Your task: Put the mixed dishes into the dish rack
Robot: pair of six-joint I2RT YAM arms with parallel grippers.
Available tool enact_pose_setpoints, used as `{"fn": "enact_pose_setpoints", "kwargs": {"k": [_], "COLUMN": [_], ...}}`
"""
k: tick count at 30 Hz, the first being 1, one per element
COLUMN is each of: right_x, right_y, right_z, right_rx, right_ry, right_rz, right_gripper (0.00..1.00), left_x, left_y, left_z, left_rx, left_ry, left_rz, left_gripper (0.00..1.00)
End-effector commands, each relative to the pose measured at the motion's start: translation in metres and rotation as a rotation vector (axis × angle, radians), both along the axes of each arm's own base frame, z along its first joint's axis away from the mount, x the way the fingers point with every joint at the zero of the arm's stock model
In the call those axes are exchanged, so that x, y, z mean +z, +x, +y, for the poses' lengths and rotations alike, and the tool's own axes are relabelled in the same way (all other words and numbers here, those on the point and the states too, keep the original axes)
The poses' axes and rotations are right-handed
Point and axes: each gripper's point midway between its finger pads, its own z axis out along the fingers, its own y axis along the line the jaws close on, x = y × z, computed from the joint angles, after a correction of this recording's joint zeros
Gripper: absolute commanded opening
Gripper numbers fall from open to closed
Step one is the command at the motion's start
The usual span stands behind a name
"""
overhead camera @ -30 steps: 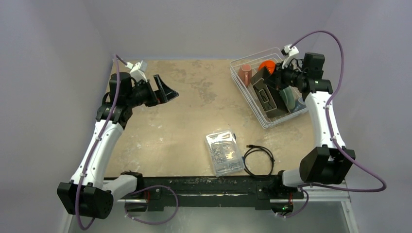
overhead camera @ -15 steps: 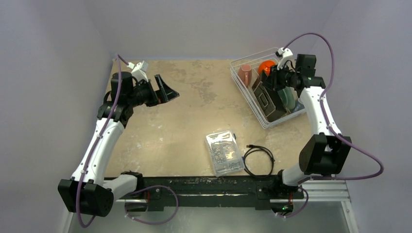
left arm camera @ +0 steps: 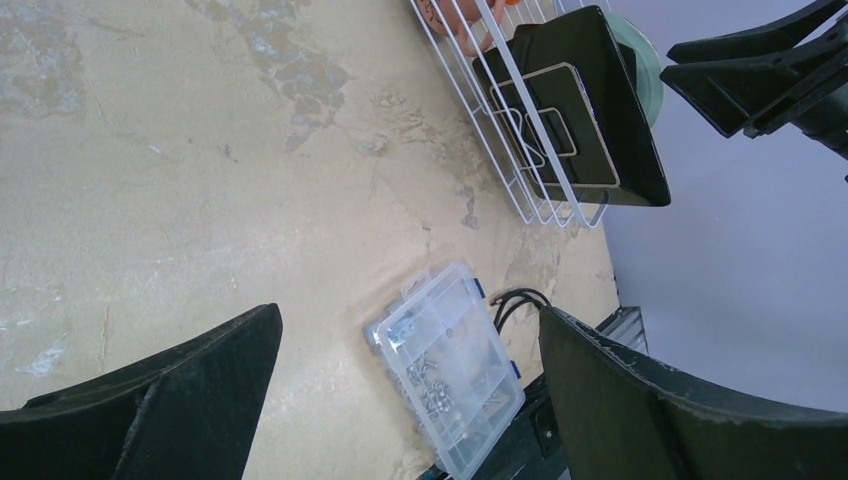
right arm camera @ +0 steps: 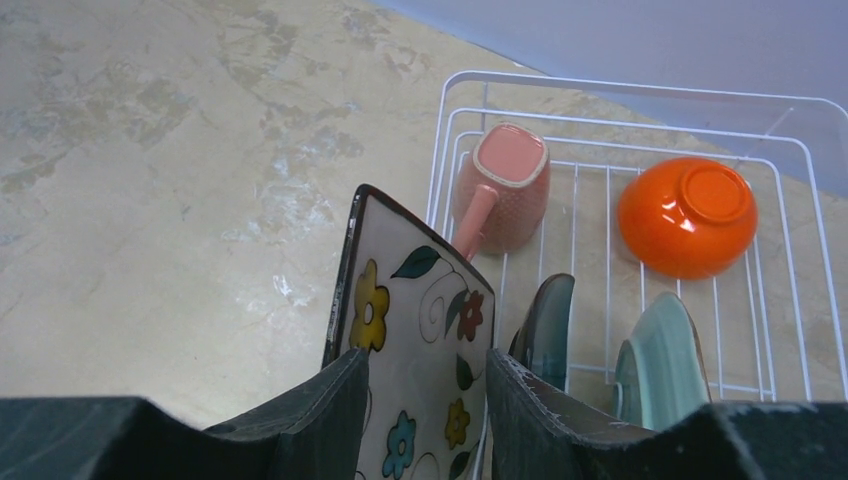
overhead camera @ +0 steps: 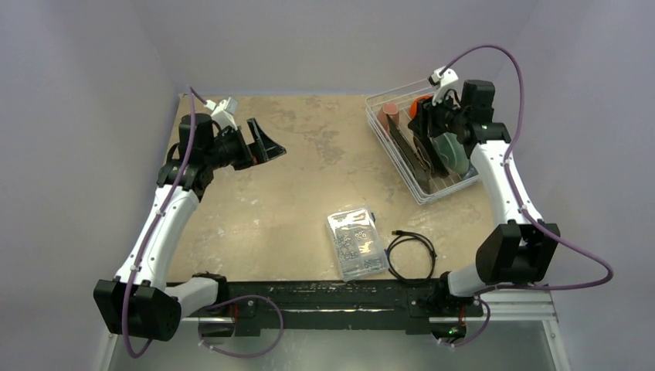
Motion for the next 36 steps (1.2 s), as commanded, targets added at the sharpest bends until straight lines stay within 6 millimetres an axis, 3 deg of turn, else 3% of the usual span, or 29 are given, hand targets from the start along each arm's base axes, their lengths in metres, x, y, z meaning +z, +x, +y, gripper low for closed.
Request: {"fn": "enact_pose_setpoints", "kwargs": {"k": [1, 12, 18, 22, 28, 29, 30, 33, 36], "right_x": [0.032, 0.080, 0.132, 0.176, 0.240, 0.246, 0.254, 0.269, 0.275], "right_y": [-0.007, -0.043, -0.079, -0.108, -0.150, -0.156, -0.162, -0.178, -0.186], "right_z": [0.007, 0.033, 0.064, 0.071, 0.047, 0.042, 0.036, 0.014, -0.025], "right_rx": [0.005, 0.043, 0.140, 0.169, 0.052, 0.021, -0.009, -0.146, -0.398], "right_ry": [-0.025, 0.010, 0.074, 0.122, 0.230, 0.249, 0.275, 0.405, 0.597], "right_rz": [-0.100, -0.200, -0.352, -0.500, -0.736, -0.756, -0.786, -0.810, -0.797], "right_gripper": [0.47, 0.53, 0.57, 0.62, 0.74, 0.81, 0.96, 0.99, 0.99], "left_x": [0.008, 0.003, -0.003, -0.002, 0.012, 0.016, 0.021, 0.036, 0.052], "left_y": [0.004, 0.007, 0.010, 0.009, 0.004, 0.003, 0.002, -0.004, -0.013], "left_z": [-0.003, -0.002, -0.002, -0.002, -0.001, -0.001, -0.001, 0.001, 0.003], "left_rx": [-0.014, -0.011, -0.012, -0.016, -0.017, -0.017, -0.016, -0.005, 0.008], "left_ry": [-0.017, -0.010, -0.002, 0.003, 0.011, 0.011, 0.011, 0.021, 0.034], "left_rz": [-0.035, -0.024, -0.011, -0.018, -0.102, -0.127, -0.158, -0.260, -0.362], "left_gripper": [1.00, 1.00, 1.00, 1.00, 1.00, 1.00, 1.00, 1.00, 1.00]}}
